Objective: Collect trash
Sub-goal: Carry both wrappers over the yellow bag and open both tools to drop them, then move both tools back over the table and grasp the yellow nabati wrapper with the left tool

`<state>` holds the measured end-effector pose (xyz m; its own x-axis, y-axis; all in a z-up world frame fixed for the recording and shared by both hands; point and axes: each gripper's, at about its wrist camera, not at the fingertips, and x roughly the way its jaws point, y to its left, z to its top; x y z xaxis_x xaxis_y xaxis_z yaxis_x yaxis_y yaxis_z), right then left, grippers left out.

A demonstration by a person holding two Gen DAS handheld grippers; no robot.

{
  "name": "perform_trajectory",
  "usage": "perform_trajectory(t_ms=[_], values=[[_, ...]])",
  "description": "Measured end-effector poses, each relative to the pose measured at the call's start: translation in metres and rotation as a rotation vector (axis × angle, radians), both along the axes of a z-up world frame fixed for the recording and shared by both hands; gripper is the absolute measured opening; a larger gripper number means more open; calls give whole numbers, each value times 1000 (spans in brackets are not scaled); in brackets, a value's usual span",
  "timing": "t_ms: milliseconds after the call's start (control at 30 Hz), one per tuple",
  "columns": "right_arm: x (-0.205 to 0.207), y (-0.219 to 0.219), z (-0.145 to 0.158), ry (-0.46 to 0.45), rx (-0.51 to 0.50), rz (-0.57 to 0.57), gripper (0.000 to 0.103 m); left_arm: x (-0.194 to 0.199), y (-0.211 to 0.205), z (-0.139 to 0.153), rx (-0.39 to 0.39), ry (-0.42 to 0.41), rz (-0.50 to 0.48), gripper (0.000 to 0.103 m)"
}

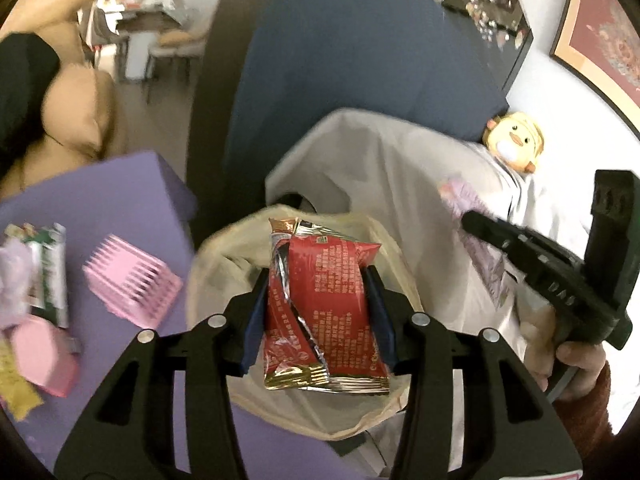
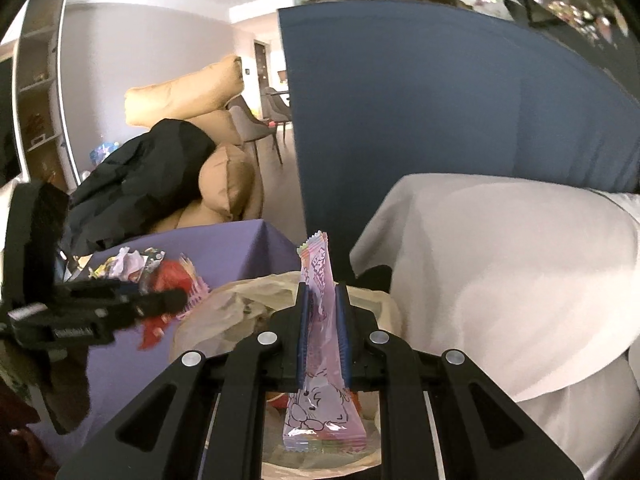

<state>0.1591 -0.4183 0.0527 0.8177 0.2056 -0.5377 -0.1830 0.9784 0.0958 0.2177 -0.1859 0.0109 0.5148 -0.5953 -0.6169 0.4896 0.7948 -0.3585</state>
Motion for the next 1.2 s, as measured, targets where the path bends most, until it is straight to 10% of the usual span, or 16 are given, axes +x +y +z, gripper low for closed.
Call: perform_trajectory(t_ms=[433,933,1100,1200], values=[[7,-3,-12,42,-1,-4,14,28,1,-26,-75,90,-15,74],[22,28,-39,112,-50,41,15,-17,90,-12,33,-18,207,74],[30,35,-49,168,-45,77,48,-29,126,-23,72,-38,269,74],[29,43,-50,171,-73,87,48,-32,153,-31,85,-34,327,74]])
